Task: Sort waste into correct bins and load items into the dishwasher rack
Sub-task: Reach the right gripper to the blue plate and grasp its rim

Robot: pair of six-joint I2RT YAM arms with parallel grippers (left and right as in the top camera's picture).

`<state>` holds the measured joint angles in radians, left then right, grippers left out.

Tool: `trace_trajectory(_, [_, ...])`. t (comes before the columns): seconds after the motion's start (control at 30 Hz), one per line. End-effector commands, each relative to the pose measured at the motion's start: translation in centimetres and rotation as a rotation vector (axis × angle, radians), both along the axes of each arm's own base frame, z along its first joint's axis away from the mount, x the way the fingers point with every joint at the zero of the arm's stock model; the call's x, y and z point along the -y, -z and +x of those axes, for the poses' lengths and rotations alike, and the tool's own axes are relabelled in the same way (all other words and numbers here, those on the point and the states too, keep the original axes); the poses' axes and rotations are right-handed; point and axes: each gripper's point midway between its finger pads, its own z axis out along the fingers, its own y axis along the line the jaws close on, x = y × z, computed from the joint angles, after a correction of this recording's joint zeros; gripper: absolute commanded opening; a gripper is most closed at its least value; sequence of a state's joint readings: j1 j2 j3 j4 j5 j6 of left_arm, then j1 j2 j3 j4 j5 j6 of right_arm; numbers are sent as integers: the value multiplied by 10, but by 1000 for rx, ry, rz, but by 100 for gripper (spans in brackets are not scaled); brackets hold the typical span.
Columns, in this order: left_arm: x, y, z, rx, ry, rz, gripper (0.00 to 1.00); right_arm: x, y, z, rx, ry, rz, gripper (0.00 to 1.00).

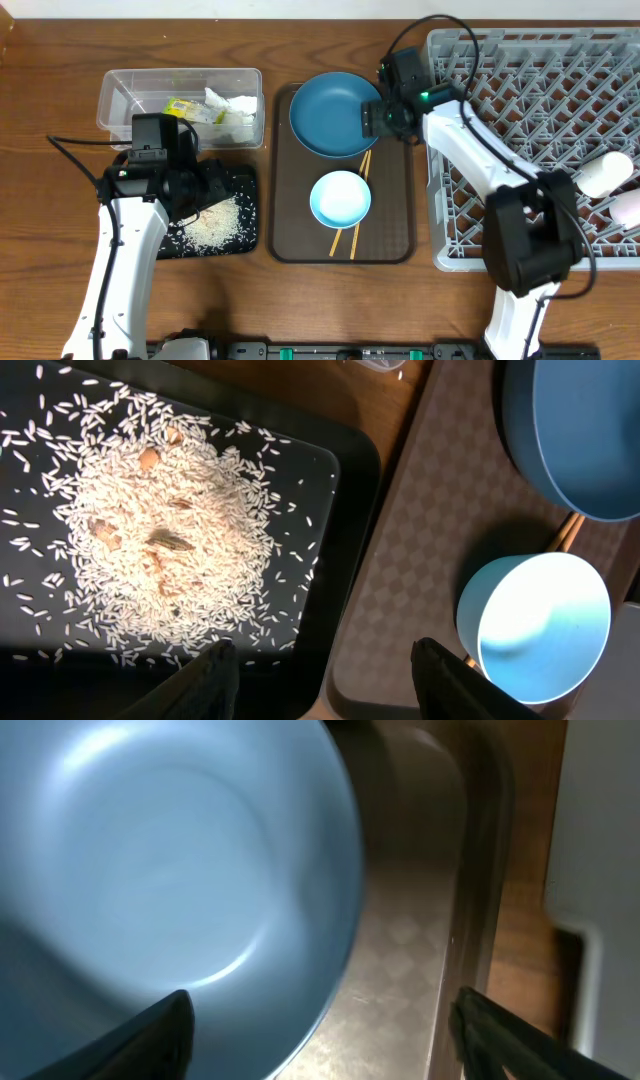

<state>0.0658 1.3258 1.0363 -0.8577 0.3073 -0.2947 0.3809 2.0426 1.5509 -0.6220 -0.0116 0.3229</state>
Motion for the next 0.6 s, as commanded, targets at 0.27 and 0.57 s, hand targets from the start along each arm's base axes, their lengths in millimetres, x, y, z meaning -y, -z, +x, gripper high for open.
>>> trace_trajectory(0.27, [-4, -3, 0, 8, -1, 16, 59, 2, 45, -4, -96, 190, 13, 26])
trace_trajectory(0.57, [-4, -3, 0, 8, -1, 16, 59, 8, 27, 12, -40, 249, 63, 1])
